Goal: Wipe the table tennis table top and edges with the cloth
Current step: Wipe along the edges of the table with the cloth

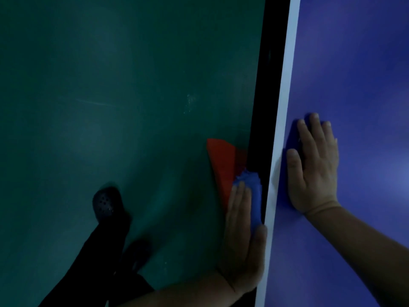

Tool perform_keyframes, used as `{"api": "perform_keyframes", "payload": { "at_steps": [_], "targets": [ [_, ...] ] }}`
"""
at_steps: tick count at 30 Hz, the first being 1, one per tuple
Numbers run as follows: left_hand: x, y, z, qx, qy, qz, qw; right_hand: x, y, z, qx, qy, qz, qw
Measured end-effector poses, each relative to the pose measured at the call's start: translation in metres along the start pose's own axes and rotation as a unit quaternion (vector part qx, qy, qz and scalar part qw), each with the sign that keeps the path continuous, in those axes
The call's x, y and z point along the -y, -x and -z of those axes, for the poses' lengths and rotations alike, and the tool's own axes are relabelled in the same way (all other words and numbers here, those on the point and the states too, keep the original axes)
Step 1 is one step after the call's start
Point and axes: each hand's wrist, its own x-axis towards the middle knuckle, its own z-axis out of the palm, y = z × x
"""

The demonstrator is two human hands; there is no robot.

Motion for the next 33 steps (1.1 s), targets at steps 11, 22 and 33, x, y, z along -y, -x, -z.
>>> {"api": "perform_keyframes", "payload": {
  "at_steps": [11,22,33],
  "targets": [
    [-0.030,-0.122,0.012,-0.036,0.039,-0.005,0.999,0.000,0.000,0.000,-0.004,-0.002,0.008,1.000],
    [-0.036,-0.148,0.014,-0.053,0.004,0.017,0.998,0.000,-0.001,0.000,-0.002,0.002,0.005,1.000],
    [-0.016,-0.058,0.009,-0.007,0.103,0.047,0.993,0.003,0.000,0.001,-0.001,0.006,-0.013,1.000]
  ]
}}
